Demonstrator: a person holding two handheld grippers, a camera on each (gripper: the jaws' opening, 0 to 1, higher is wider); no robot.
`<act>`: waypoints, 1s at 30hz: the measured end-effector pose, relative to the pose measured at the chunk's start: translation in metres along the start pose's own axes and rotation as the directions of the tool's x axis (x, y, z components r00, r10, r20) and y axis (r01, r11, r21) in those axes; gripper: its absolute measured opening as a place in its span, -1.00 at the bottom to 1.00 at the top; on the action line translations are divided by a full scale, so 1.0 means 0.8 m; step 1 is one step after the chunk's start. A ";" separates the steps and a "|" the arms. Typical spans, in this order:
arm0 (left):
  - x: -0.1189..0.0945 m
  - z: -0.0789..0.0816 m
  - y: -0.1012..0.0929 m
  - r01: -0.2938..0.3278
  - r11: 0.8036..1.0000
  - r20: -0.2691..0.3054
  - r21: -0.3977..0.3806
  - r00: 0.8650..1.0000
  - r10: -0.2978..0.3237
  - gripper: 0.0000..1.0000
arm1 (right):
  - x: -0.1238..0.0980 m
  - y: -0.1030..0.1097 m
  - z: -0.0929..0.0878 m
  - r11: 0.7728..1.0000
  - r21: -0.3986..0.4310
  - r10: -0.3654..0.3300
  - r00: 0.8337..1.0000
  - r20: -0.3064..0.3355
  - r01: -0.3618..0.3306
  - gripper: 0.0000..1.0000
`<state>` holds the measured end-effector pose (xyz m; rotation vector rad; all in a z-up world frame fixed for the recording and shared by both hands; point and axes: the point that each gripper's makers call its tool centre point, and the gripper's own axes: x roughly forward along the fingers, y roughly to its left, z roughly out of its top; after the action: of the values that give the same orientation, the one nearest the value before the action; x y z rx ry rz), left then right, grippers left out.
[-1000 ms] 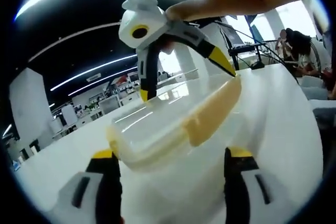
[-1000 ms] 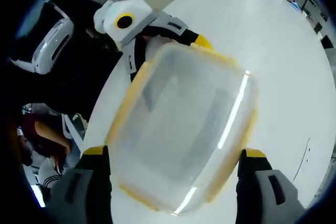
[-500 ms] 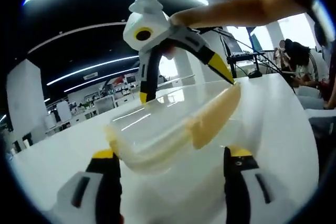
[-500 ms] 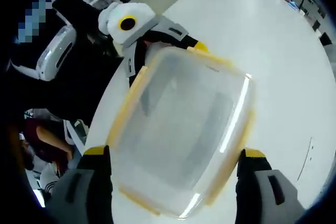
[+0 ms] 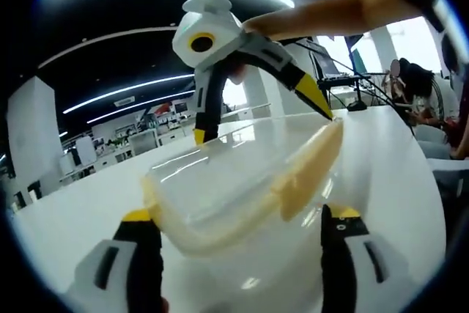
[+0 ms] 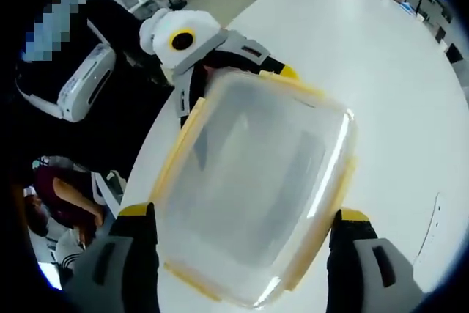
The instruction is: Snap each plastic latch of the storage box into its locked position after aligning the lid with the box until every specified latch is closed and the lid sits flush.
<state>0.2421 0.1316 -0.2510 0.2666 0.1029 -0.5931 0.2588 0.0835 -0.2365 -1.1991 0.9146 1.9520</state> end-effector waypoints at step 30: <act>0.008 0.001 0.006 0.028 0.998 0.006 -0.058 1.000 -0.028 0.91 | -0.018 -0.030 0.006 0.995 -0.009 0.099 0.995 -0.011 -0.099 0.45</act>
<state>0.2499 0.1317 -0.2501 0.2073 0.1191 -0.6174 0.2811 0.0977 -0.2271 -1.1903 0.9878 2.0319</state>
